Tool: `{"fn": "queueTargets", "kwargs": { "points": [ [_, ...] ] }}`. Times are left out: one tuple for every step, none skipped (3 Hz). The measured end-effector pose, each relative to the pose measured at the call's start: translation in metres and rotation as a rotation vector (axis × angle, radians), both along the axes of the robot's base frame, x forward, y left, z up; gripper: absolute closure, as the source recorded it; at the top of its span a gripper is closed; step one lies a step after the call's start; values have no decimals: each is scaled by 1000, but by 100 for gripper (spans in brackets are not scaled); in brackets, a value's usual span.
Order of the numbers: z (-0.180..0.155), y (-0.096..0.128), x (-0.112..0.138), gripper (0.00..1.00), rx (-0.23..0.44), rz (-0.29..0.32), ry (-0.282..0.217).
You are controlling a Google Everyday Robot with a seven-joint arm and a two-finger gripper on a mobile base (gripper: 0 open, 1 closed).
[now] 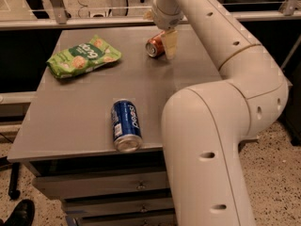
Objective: Place coke can upright
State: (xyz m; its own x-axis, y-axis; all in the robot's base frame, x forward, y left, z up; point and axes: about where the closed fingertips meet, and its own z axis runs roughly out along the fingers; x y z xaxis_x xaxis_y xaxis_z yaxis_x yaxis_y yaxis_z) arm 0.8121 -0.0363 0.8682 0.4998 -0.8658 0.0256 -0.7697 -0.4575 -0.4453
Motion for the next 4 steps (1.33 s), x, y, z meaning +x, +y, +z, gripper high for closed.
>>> {"fn": "queueTargets", "kwargs": {
  "points": [
    [-8,-3,6,0,-31,48,7],
    [-15,-4,6,0,-67,87,35],
    [-20,-1,0,17,-84,131,71],
    [-24,3,-3,40,-87,161,87]
  ]
}}
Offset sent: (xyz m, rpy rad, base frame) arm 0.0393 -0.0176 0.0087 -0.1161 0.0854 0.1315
